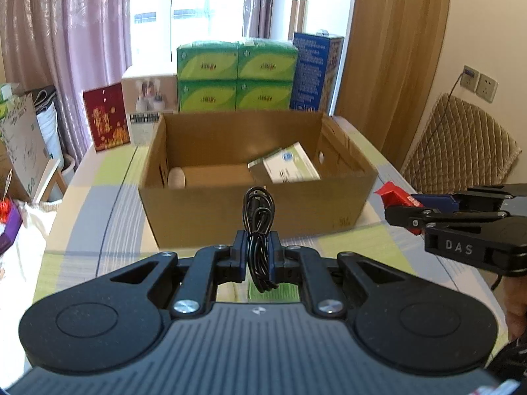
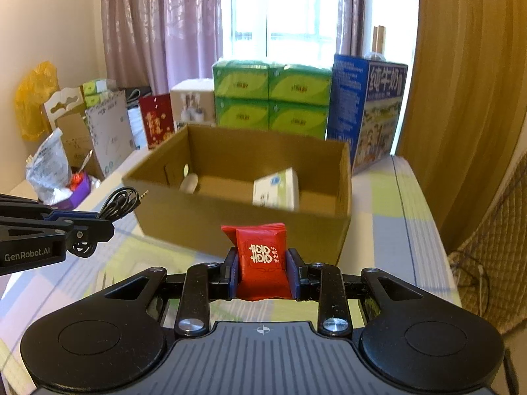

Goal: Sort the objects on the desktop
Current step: 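Lift the cable and red packet and carry both over the cardboard box, then open both tools to drop the cable and red packet into the box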

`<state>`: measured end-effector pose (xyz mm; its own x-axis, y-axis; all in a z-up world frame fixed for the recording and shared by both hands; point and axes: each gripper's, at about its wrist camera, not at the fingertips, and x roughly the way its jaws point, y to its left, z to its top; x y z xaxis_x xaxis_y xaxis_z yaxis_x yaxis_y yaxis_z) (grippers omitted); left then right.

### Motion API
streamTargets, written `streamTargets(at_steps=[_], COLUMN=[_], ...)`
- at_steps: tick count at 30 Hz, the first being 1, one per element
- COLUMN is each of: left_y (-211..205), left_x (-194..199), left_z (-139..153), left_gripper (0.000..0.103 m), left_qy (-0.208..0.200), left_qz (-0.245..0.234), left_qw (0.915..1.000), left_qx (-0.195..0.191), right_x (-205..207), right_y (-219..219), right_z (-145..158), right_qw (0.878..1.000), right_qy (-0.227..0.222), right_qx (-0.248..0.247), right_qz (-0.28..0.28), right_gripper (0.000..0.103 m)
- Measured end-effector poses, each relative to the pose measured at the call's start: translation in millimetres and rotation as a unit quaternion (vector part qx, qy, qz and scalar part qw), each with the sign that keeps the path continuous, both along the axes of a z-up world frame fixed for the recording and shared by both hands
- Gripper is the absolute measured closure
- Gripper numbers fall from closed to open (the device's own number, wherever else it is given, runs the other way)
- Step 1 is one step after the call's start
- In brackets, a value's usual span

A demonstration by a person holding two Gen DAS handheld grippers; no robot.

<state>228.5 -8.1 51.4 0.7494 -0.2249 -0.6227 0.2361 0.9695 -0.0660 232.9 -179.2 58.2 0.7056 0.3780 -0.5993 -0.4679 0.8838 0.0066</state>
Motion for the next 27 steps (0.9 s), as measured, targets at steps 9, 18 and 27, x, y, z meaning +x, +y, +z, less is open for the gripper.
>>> streamTargets(at_steps=[9,18,27], left_y=[-0.5,9.0,19.6], left_x=[72.2,136.9,170.8], left_z=[18.0,2.9,-22.7], left_gripper=[0.094,0.094,0.087], left_qy=[0.001,0.016,0.026], left_qz=[-0.004,0.001,0.000], left_qw=[1.0000,0.9999,0.9996], left_qx=[-0.001,0.001,-0.011], right_x=[75.9,137.0,170.9], right_y=[23.5,59.4,74.1], right_z=[23.8,11.1,-19.1], right_qw=[1.000,0.998,0.995], right_qy=[0.010,0.041,0.082], right_qx=[0.017,0.032,0.052], right_qz=[0.017,0.031,0.023], right_gripper=[0.076,0.076,0.076])
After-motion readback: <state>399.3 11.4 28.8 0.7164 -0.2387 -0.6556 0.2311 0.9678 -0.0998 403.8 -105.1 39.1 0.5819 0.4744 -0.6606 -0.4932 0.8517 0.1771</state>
